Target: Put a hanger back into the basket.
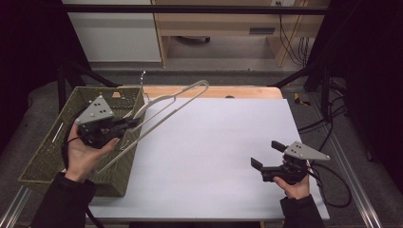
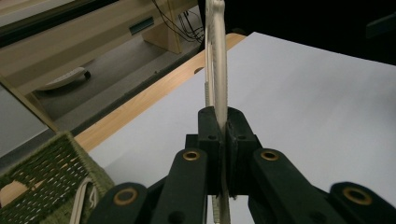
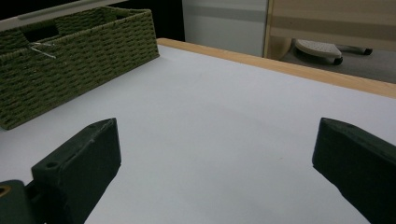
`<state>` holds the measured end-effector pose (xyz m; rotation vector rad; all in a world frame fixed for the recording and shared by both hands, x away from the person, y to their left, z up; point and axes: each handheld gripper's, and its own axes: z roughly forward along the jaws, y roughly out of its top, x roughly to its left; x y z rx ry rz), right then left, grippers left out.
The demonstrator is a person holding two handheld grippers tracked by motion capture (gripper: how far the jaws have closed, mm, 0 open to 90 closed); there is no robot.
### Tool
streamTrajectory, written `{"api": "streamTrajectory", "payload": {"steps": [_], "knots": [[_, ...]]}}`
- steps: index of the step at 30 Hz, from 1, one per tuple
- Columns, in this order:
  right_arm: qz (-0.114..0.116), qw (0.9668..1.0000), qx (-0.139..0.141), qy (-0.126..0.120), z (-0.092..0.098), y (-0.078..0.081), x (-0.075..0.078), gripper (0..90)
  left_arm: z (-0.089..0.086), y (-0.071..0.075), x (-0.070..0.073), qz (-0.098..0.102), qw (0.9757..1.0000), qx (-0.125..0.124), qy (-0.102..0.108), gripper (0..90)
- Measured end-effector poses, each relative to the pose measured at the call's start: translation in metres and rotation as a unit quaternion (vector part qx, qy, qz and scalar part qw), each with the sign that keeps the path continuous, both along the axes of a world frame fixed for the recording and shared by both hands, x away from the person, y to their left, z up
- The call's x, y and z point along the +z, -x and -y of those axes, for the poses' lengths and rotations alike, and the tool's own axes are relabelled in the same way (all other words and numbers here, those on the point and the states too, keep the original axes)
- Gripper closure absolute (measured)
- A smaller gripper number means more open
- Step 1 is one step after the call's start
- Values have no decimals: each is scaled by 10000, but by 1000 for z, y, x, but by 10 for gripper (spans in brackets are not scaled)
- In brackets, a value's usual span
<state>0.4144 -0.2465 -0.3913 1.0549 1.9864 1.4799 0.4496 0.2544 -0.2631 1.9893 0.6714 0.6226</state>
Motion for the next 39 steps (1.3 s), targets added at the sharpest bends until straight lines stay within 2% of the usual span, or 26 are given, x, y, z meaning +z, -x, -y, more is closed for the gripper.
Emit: {"api": "streamTrajectory", "payload": {"steps": [7, 11, 15, 25, 34, 39], "knots": [[-35, 10000, -1, 24, 0, -1, -1, 19, -36, -8, -1, 34, 9995, 255, -203, 867], [-39, 10000, -3, 34, 0, -1, -1, 19, -54, -12, -5, 22, 9992, 348, -201, 867], [-49, 10000, 8, 60, 0, -1, -2, 19, -70, -16, -9, 46, 9986, 420, -308, 867], [-66, 10000, -8, 55, -2, -2, -2, 17, -102, -22, -21, 69, 9973, 602, -412, 867], [-65, 10000, 1, 50, -1, -2, -2, 15, -129, -25, -33, 40, 9952, 852, -473, 866], [-64, 10000, 8, 54, -1, -2, -2, 14, -140, -24, -40, -3, 9938, 945, -586, 866]]}}
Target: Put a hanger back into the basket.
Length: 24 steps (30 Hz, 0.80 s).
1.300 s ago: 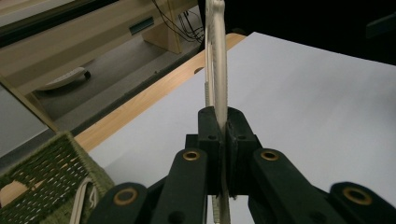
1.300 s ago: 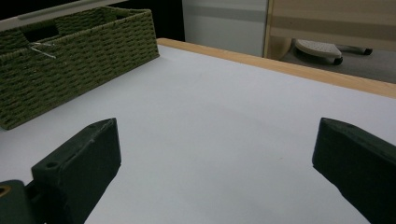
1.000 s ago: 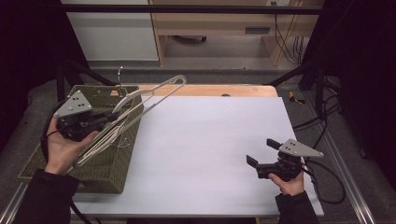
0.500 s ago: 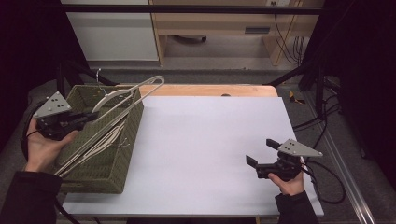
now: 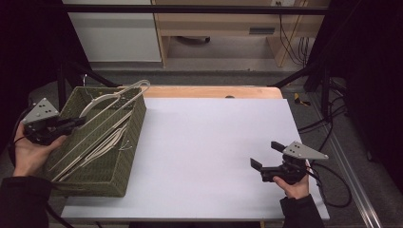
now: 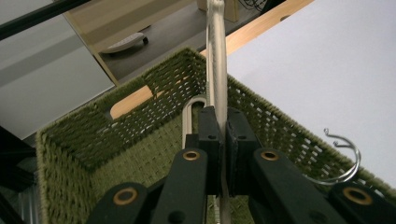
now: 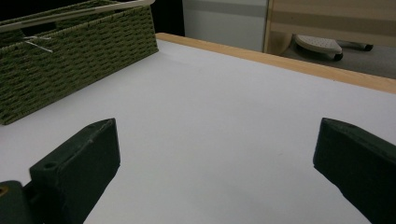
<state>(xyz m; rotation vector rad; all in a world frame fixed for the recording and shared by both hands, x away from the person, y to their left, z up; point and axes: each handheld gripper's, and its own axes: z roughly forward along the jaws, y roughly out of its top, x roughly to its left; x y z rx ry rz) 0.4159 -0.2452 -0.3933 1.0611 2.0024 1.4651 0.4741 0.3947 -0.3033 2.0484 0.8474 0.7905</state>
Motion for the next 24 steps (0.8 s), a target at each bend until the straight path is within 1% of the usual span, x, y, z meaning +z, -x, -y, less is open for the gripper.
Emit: {"api": "streamTrajectory", "payload": {"steps": [3, 5, 6, 7, 9, 10, 11, 13, 16, 19, 22, 24], "knots": [[-5, 10000, -5, 21, 0, 0, 0, 14, -8, 1, -3, 33, 10000, 45, -14, 866], [-7, 10000, -3, 23, 0, 0, 0, 14, -12, 2, -5, 50, 10000, 70, 50, 866], [-1, 10000, -6, 18, 0, 0, 0, 14, -15, 3, -5, 52, 9999, 76, 44, 866], [1, 10000, -3, 19, 0, 0, 0, 13, -16, 2, -6, 137, 9999, 71, 36, 866], [-2, 10000, 18, 35, 0, 0, 0, 14, -20, 3, -7, 157, 9998, 130, -30, 866], [-2, 10000, 19, 39, 0, 0, 0, 14, -22, 3, -7, 155, 9997, 162, -28, 867], [-3, 10000, 15, 39, 0, 0, 0, 14, -24, 4, -8, 82, 9997, 238, -19, 867], [-2, 10000, 18, 38, 0, 0, 0, 14, -27, 3, -12, 34, 9995, 294, -88, 867], [1, 10000, -2, 15, -1, 0, 0, 14, -30, 3, -20, -20, 9993, 352, -100, 867], [-6, 10000, 20, 38, 0, 0, -1, 14, -30, 2, -30, -151, 9985, 412, -330, 867], [-5, 10000, 25, 50, -1, -1, -1, 14, -29, 1, -41, -258, 9975, 452, -469, 867], [-5, 10000, 25, 51, -1, -1, -1, 14, -28, 1, -49, -295, 9972, 454, -506, 867]]}}
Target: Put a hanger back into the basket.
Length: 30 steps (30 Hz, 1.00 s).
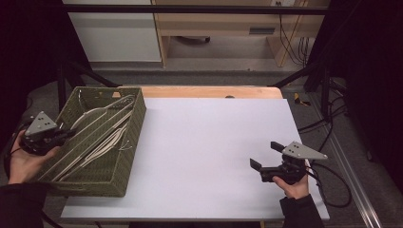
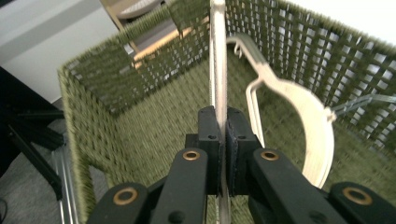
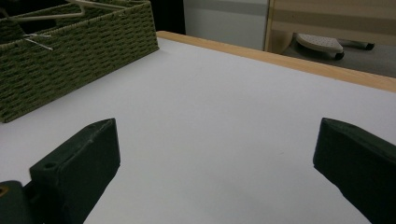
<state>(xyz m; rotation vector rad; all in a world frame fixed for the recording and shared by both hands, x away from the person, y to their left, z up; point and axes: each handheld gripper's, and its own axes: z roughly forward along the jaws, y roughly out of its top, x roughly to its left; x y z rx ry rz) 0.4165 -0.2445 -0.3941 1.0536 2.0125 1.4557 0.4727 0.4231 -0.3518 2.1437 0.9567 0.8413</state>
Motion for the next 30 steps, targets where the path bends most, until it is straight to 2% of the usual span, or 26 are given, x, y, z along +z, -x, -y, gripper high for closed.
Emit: {"api": "streamTrajectory", "payload": {"steps": [4, 6, 7, 11, 16, 18, 19, 20, 21, 23, 25, 26, 30], "knots": [[-9, 10000, 17, 9, 0, 0, 0, 14, 2, -1, -15, -148, 9998, 9, -147, 867], [-7, 10000, 20, 19, 0, 0, 0, 14, 2, -1, -21, -189, 9997, 19, -140, 866], [-14, 10000, 1, -7, -1, 0, 0, 14, 2, -1, -25, -181, 9998, 56, -55, 866], [-20, 10000, -8, -15, -2, 0, -1, 14, 0, -1, -33, -386, 9991, 34, -159, 855], [-28, 10000, 13, -3, -2, 0, -1, 14, 6, 2, -37, -612, 9978, -204, -134, 826], [-30, 10000, 23, 25, -2, 0, -1, 14, 7, 1, -37, -740, 9962, -348, -313, 812], [-25, 10000, 23, 18, -3, 0, -1, 14, 9, 1, -39, -705, 9969, -305, -159, 804], [-35, 10000, 27, 15, -3, 0, -1, 14, 10, 0, -39, -798, 9961, -325, -171, 785], [-28, 10000, 27, 17, -3, 0, -1, 14, 11, 0, -42, -796, 9964, -288, -90, 753], [-34, 10000, 25, 13, -3, 0, -1, 14, 13, -1, -43, -955, 9946, -349, -203, 678], [-32, 10000, 34, 15, -3, 0, -1, 14, 15, -2, -44, -944, 9947, -333, -230, 619], [-39, 10000, 34, 13, -3, 0, -1, 14, 16, -2, -43, -1011, 9939, -350, -281, 605], [-27, 10000, 58, 33, -3, 0, -1, 14, 17, -4, -43, -1008, 9943, -304, -161, 460]]}}
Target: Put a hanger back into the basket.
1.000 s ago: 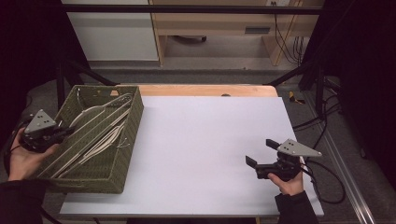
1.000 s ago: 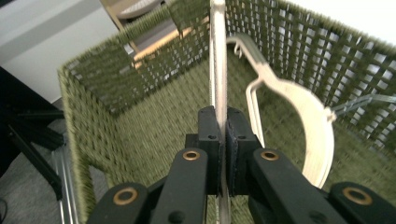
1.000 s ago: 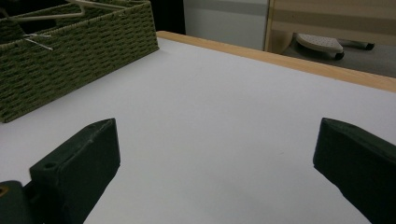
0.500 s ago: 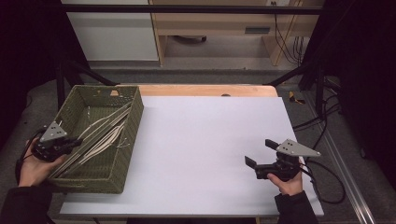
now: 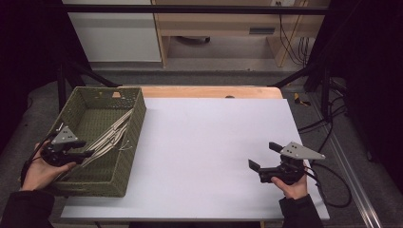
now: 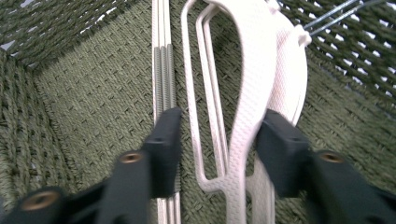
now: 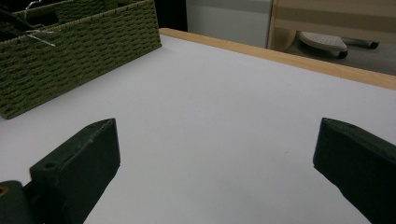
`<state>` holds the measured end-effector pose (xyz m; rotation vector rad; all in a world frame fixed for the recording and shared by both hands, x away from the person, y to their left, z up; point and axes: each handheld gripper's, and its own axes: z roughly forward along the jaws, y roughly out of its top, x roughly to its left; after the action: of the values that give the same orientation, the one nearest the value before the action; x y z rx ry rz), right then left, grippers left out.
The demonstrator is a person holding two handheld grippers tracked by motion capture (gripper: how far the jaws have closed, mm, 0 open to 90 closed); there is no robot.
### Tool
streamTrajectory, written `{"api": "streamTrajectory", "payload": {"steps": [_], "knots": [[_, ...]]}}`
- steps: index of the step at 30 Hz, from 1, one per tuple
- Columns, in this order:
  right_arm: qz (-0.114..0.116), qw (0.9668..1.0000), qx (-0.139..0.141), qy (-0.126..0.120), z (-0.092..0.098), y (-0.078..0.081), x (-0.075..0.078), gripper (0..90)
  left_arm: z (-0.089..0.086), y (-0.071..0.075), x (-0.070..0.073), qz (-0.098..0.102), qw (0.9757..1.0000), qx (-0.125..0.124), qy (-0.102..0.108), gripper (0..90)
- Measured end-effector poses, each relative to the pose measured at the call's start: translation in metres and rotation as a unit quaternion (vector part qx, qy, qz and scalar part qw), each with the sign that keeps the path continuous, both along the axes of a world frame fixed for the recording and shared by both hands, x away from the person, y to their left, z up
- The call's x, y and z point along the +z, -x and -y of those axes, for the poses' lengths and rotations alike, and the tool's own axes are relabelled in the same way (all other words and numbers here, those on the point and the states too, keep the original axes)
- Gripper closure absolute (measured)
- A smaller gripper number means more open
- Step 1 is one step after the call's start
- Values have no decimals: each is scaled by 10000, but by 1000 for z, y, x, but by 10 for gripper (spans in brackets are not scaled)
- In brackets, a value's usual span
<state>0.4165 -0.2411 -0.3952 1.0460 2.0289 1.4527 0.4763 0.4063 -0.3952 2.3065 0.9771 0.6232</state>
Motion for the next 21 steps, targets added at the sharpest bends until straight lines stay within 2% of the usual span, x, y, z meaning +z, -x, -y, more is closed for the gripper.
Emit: {"api": "streamTrajectory", "payload": {"steps": [3, 4, 5, 8, 11, 14, 18, 19, 21], "knots": [[5, 10000, -2, 3, 0, 0, 0, 14, 0, 0, 2, 91, 9999, 15, 109, 378], [2, 10000, -9, 2, 0, 0, 0, 14, 1, 0, 4, 97, 9997, 23, 226, 362], [7, 10000, -6, 5, 0, 0, 0, 14, 1, 1, 6, 204, 9994, 31, 282, 356], [2, 10000, -5, 3, 0, 0, 0, 14, 4, 2, 14, 333, 9983, 75, 470, 306], [-3, 10000, -16, -9, 0, 0, 0, 14, 11, 2, 20, 520, 9964, 148, 660, 299], [14, 10000, -16, -22, 0, 0, 1, 14, 22, 3, 26, 734, 9929, 208, 916, 300], [18, 10000, -15, -16, 0, 1, 1, 14, 35, 7, 34, 1014, 9865, 256, 1258, 304], [18, 10000, -16, -14, 0, 1, 1, 14, 39, 9, 36, 1072, 9852, 259, 1310, 327], [14, 10000, -14, -14, 0, 1, 1, 14, 45, 11, 39, 1108, 9834, 254, 1415, 428]]}}
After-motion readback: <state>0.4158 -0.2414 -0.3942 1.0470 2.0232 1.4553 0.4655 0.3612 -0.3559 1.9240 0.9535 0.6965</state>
